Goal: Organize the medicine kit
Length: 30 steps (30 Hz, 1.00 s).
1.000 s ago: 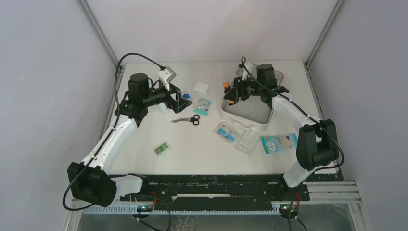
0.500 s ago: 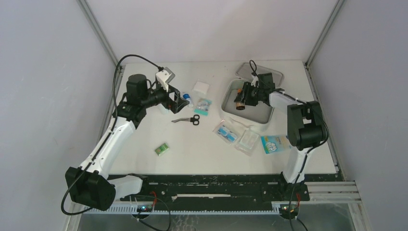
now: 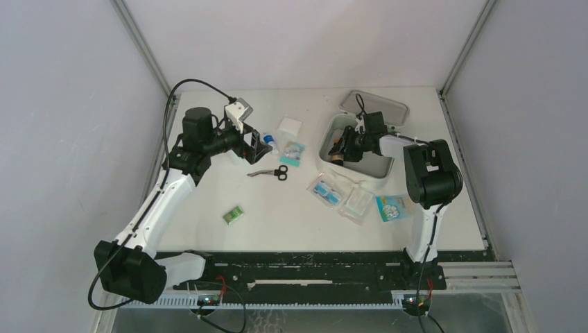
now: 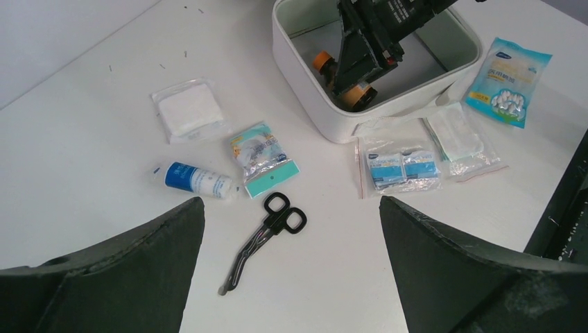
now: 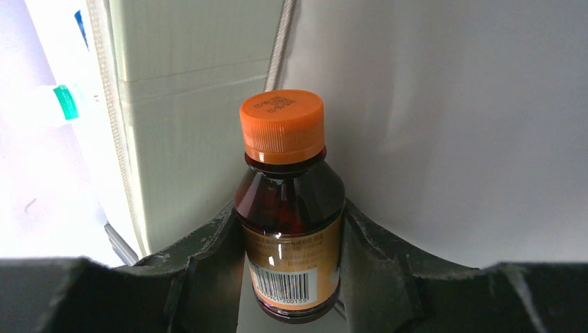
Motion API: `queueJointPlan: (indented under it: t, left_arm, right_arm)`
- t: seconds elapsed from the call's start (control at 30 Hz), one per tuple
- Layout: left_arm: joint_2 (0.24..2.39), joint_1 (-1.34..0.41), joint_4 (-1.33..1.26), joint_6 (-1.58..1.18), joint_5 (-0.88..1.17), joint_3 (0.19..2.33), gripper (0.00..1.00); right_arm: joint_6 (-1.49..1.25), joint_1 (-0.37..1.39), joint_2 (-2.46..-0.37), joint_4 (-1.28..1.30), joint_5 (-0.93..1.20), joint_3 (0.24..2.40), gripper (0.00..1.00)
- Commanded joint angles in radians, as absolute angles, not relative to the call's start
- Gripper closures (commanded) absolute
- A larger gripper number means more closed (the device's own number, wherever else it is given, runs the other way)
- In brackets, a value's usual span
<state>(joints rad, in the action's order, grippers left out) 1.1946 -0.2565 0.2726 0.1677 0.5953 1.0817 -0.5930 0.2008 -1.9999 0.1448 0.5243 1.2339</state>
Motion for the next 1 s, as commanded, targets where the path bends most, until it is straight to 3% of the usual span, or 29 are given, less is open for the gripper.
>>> queueJointPlan:
  t: [0.0, 0.3, 0.53, 0.97]
  left_arm:
    - [1.178, -0.256, 0.256, 0.192, 0.586, 1.069, 0.0]
    - [1.189, -0.255, 0.256, 0.205, 0.578, 1.071, 0.0]
    - [1.195, -0.255, 0.263, 0.228, 0.548, 1.071, 0.0]
    - [1.21, -0.251, 0.254, 0.275, 0.368, 1.062, 0.0]
  right_arm:
    - [-0.661, 0.238, -2.008, 0.102, 0.573, 1.272, 0.74]
    - [-0.702, 0.255, -2.012, 0.109, 0.587, 1.272, 0.6]
    - [-0.681, 0.25, -1.994, 0.133, 0.572, 1.28, 0.38]
    - [-0.552, 0.252, -1.917, 0.236, 0.466, 1.327, 0.21]
